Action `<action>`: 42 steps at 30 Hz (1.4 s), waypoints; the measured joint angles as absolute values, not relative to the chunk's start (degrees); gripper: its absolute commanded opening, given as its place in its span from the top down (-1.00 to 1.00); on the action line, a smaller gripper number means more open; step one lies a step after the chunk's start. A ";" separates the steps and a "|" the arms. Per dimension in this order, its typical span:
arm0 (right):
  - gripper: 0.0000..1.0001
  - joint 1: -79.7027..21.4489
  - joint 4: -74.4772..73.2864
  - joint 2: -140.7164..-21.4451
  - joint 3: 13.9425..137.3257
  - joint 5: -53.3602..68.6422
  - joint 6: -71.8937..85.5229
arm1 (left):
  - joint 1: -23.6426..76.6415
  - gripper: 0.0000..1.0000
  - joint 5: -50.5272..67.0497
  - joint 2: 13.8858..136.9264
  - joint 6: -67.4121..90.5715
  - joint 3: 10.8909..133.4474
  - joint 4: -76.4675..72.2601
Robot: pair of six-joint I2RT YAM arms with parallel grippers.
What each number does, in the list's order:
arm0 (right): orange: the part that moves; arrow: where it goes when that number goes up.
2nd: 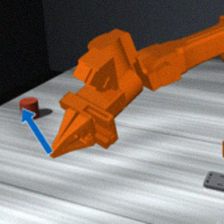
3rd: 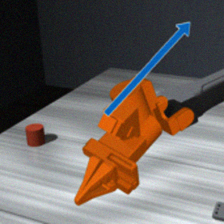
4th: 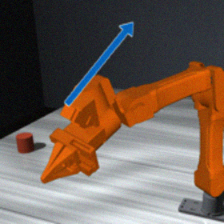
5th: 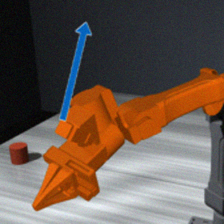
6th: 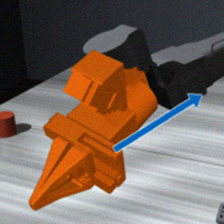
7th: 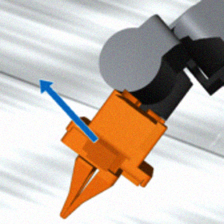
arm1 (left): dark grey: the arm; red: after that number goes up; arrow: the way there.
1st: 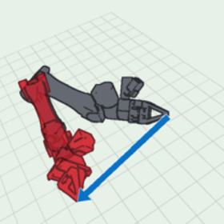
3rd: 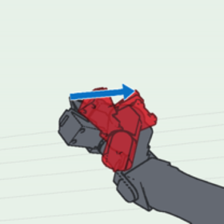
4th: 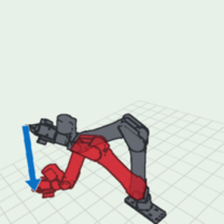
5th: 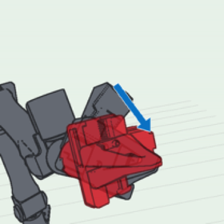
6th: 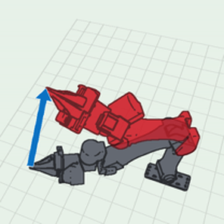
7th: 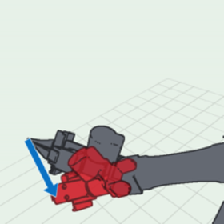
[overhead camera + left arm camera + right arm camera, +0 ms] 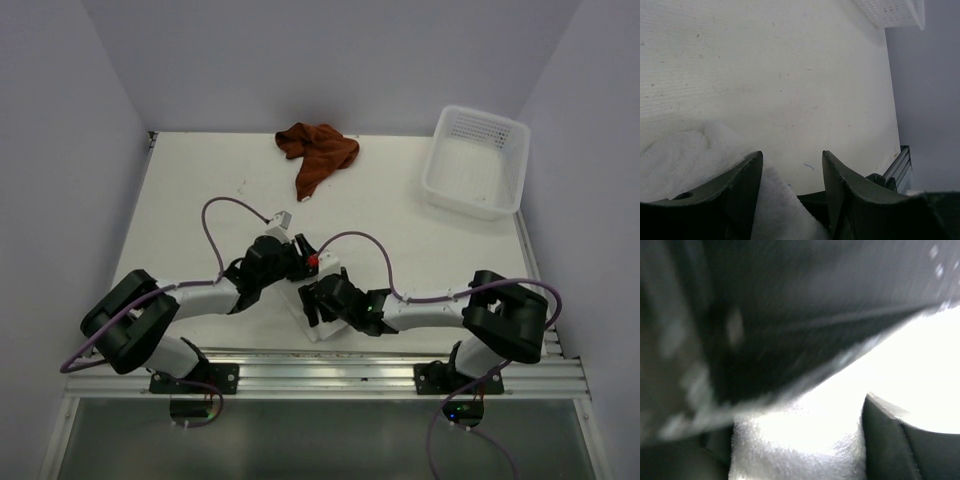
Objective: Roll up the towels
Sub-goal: Place the rolled towel into the container
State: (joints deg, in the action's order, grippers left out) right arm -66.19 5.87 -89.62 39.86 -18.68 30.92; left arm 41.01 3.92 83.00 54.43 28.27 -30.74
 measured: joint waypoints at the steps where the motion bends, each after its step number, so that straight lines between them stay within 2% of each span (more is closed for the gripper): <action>1: -0.29 -66.81 6.20 -89.62 39.72 -19.66 30.92 | 40.71 -0.12 4.29 82.81 54.48 28.27 -30.50; 7: -0.02 -68.49 7.20 -89.62 39.24 -22.65 30.81 | 37.32 -0.15 7.25 81.28 54.28 29.85 -26.61; 10: 0.25 -69.23 6.87 -89.60 39.31 -23.64 30.55 | 34.37 -0.15 7.31 80.42 53.10 32.12 -23.03; 11: 0.40 -69.52 6.46 -89.60 39.44 -24.10 30.46 | 33.36 -0.15 7.05 80.09 52.40 32.97 -21.85; 14: 0.60 -70.35 3.95 -89.60 40.56 -25.39 30.28 | 30.57 -0.17 6.39 78.76 50.19 35.07 -18.20; 18: 0.63 -70.91 0.99 -89.60 41.63 -26.98 30.33 | 26.24 -0.17 5.43 75.44 46.54 37.34 -12.82; 23: 0.82 -71.26 -4.05 -90.30 43.99 -29.95 30.44 | 24.38 -0.19 1.32 70.35 40.84 39.33 -6.52; 28: 0.91 -70.52 -8.01 -92.25 47.42 -31.09 30.39 | 24.40 -0.21 -0.99 67.57 36.53 39.99 -0.99; 29: 0.99 -70.11 -8.49 -92.33 47.83 -30.98 30.37 | 24.40 -0.22 -1.54 67.29 35.81 40.07 0.14; 42: 1.00 -56.51 -17.26 -89.91 53.93 -27.44 25.61 | 24.40 -0.36 -5.74 61.93 28.93 48.75 13.02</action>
State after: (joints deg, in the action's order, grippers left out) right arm -56.51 -17.26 -89.91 53.93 -27.44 25.61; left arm 24.40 -5.74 61.93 28.93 48.75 13.02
